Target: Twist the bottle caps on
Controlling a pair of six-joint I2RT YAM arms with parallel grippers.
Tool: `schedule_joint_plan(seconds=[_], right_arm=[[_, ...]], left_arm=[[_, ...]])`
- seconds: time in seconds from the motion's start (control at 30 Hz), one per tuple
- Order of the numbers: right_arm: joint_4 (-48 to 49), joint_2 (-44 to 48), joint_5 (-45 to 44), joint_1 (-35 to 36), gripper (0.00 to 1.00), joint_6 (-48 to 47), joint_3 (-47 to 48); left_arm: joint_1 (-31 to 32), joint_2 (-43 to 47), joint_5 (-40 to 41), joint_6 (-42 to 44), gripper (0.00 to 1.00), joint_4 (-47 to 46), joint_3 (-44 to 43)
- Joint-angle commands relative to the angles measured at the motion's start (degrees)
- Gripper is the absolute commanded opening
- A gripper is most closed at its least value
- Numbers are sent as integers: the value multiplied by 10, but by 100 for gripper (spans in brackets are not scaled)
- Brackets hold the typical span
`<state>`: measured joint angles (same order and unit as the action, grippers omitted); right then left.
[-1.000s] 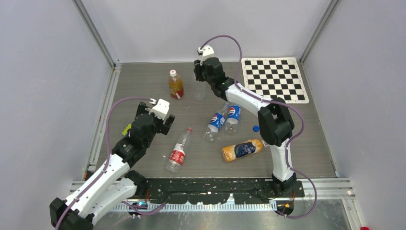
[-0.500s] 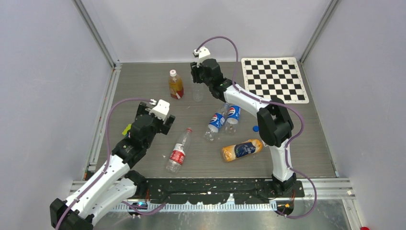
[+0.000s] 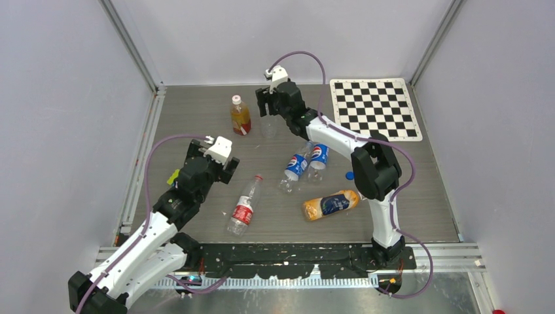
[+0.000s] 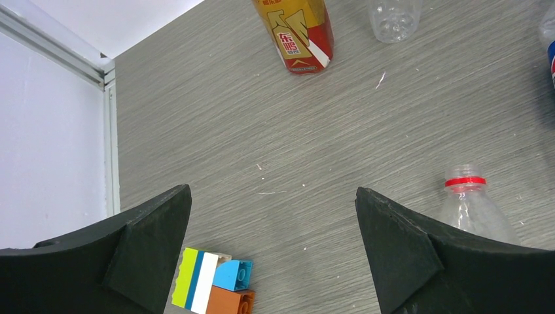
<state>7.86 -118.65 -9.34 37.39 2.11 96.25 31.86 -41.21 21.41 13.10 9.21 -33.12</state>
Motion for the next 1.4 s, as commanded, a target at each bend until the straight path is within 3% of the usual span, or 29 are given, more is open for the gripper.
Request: schedule_joint_plan(seconds=[0.0, 0.33, 0.47, 0.67, 0.8, 1.0, 1.17, 1.27, 1.37], right_arm=[[30, 58, -6, 2, 81, 2, -15], [8, 180, -22, 2, 94, 29, -82], [-38, 235, -76, 2, 96, 49, -113], [-223, 324, -128, -26, 97, 140, -134], [-368, 392, -128, -73, 97, 202, -160], [-564, 423, -183, -117, 98, 324, -168], [-621, 464, -163, -126, 99, 349, -184], [-620, 494, -103, -158, 99, 342, -213], [-608, 536, -112, -165, 99, 332, -233]], left_arm=[[-2, 9, -7, 6, 100, -37, 3], [-2, 3, -19, -2, 100, -25, -1], [-2, -8, -23, -18, 100, -11, -8], [-2, -22, -43, -79, 100, 43, -41], [-2, -44, -93, -144, 99, 133, -81], [-2, -71, -148, -267, 98, 248, -146], [-2, -24, -139, -360, 98, 307, -183], [-2, 35, -142, -383, 98, 316, -169], [-2, 99, -95, -421, 98, 311, -139]])
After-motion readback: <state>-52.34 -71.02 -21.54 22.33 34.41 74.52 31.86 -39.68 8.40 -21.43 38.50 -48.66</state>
